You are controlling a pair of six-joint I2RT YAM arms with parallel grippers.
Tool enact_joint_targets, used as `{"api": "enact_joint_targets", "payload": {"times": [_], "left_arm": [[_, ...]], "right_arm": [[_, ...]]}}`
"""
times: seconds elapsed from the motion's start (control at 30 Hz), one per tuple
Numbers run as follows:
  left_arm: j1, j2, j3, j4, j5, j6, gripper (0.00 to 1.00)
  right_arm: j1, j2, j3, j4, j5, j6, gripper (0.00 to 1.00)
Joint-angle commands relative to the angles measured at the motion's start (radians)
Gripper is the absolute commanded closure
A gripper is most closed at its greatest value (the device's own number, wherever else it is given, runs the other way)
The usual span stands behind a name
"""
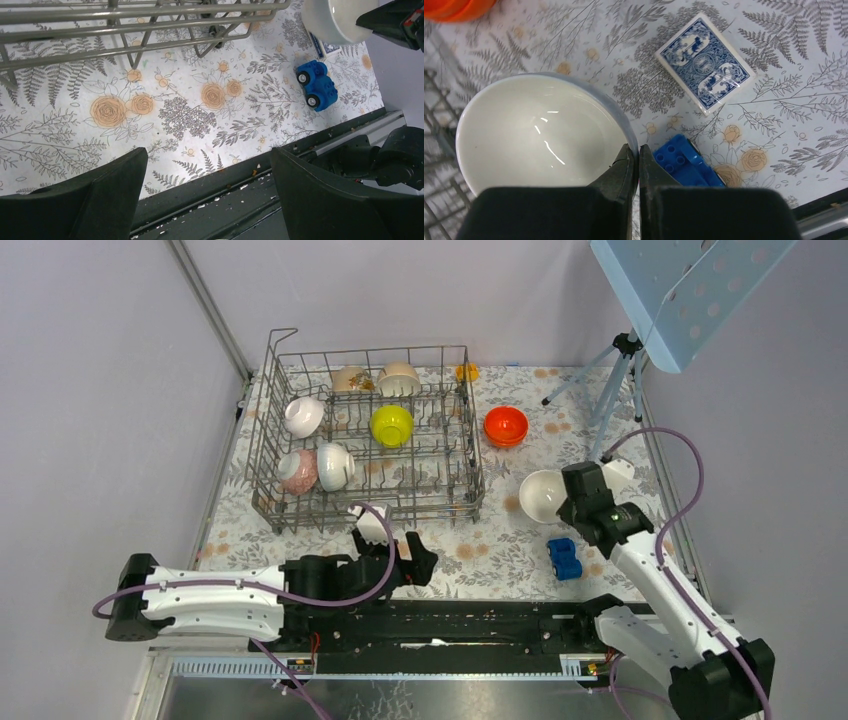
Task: Unload the bowls from the dish rack
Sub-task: Place the bowl at the center of the board.
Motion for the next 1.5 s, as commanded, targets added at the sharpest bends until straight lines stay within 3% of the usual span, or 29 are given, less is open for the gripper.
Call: {"api": "enact_joint_targets", "payload": {"times": [0.0, 0.13, 0.57, 1.1, 1.47], "left_arm": [[0.004, -0.036, -0.034, 0.01, -0.026, -0.052, 0.03], [0.003, -0.053, -0.065, 0.01, -0.029, -0.092, 0.03], [0.003, -0.052, -0.123, 0.018, -0.01, -0.161, 0.04], [0.003, 0.033, -0.104, 0.055, -0.004, -0.148, 0.03], [0.003, 0.004, -0.127, 0.052, 0.015, -0.181, 0.03]], "right_arm": [[-0.115, 0.053, 0.007, 0.16, -0.064, 0.119, 1.0], [-0.166, 0.182, 0.039, 0.226, 0.002, 0.193, 1.0], [-0.223, 0.616, 0.35, 0.156, 0.123, 0.276, 1.0], [-0.273, 0.753, 0.363, 0.231, 0.026, 0.252, 0.99], [-0.272, 0.747, 0.342, 0.247, -0.017, 0.218, 0.69]]}}
